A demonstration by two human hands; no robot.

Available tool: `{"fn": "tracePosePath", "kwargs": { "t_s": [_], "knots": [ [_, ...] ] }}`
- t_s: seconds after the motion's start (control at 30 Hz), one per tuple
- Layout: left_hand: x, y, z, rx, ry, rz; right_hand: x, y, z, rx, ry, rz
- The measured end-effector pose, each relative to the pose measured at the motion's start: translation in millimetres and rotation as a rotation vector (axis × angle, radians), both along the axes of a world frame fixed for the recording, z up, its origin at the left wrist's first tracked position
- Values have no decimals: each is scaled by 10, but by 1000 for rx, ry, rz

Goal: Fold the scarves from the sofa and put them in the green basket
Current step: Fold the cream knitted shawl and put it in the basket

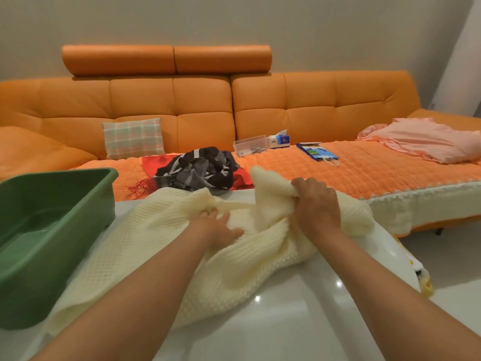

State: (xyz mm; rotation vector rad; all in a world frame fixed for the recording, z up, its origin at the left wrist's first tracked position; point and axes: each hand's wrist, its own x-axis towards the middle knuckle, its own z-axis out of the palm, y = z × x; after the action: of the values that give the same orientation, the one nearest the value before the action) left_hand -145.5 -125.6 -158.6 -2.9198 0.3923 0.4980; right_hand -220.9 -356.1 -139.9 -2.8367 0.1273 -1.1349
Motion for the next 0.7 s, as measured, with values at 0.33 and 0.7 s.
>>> {"fn": "tracePosePath", "kwargs": {
  "t_s": [0.33,0.7],
  "knots": [
    [-180,-31,300,-403,-269,-184,-222,-125,92,-126,406,-326],
    [-990,26,616,-719,-161,-339,-512,28,158,-382,401,33]
  ]
}}
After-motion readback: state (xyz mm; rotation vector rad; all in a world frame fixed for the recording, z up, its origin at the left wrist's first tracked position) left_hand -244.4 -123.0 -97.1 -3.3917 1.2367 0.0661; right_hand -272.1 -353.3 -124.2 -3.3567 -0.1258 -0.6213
